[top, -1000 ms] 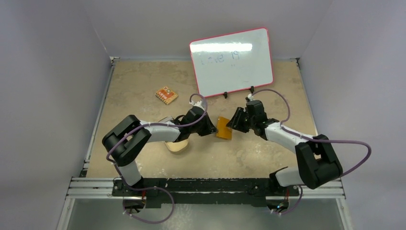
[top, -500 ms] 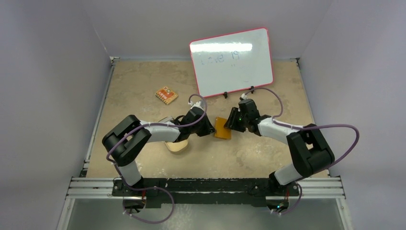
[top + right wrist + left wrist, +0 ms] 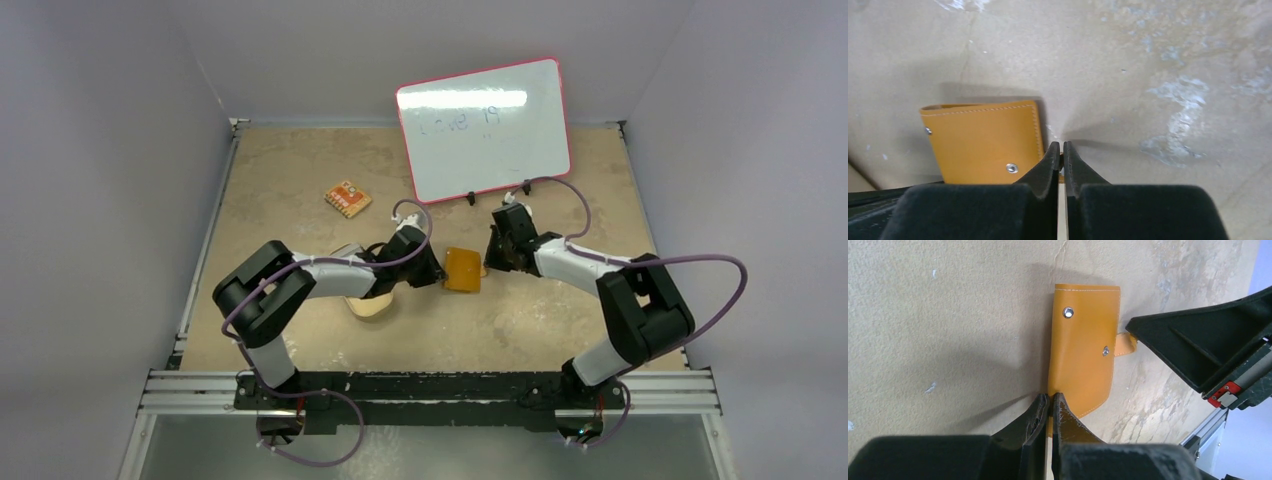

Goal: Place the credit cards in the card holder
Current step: Open the card holder at the center of the board.

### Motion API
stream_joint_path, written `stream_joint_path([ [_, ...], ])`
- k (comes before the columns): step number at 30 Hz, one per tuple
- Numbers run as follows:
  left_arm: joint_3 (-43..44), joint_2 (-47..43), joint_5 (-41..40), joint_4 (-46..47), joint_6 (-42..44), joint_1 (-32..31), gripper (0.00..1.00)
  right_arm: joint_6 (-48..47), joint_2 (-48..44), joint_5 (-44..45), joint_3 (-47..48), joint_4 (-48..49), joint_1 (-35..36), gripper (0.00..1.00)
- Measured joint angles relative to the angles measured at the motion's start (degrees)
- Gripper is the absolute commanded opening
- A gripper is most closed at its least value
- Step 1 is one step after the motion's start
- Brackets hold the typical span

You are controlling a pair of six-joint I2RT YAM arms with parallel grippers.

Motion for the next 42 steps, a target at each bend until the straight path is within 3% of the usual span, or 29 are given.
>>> stream_joint_path([
  [5, -0.2, -0.3, -0.9, -0.9, 0.2, 0.0, 0.0, -0.2, -1.6, 1.2, 0.0, -3.1, -0.1, 0.0],
  [10, -0.2, -0.7, -2.2, -2.5, 0.5, 0.0, 0.29, -0.6, -5.4, 1.0, -1.4, -2.9, -0.1, 0.0],
  [16, 0.2, -4.6, -6.1, -9.5, 1.6, 0.0, 0.39, -0.7, -13.4, -3.6, -3.4, -1.9, -0.2, 0.0],
  [22, 1.7, -11.9, -9.9, -16.2, 2.0, 0.0, 0.43, 1.8, -19.1, -13.7, -4.1, 5.1, -0.2, 0.0],
  [27, 4.1, -16.2, -12.9, -19.4, 3.2, 0.0, 0.42, 3.5, -18.4, -18.8, -4.6, 7.7, -0.2, 0.0],
  [34, 4.6, -15.3, -12.4, -21.3, 4.8, 0.0, 0.43, 3.1, -16.3, -16.6, -4.7, 5.1, -1.2, 0.0],
  [42, 4.7, -12.5, -11.2, -21.6, 5.6, 0.0, 0.39, 1.3, -16.4, -12.3, -7.0, 1.4, -9.3, 0.0],
])
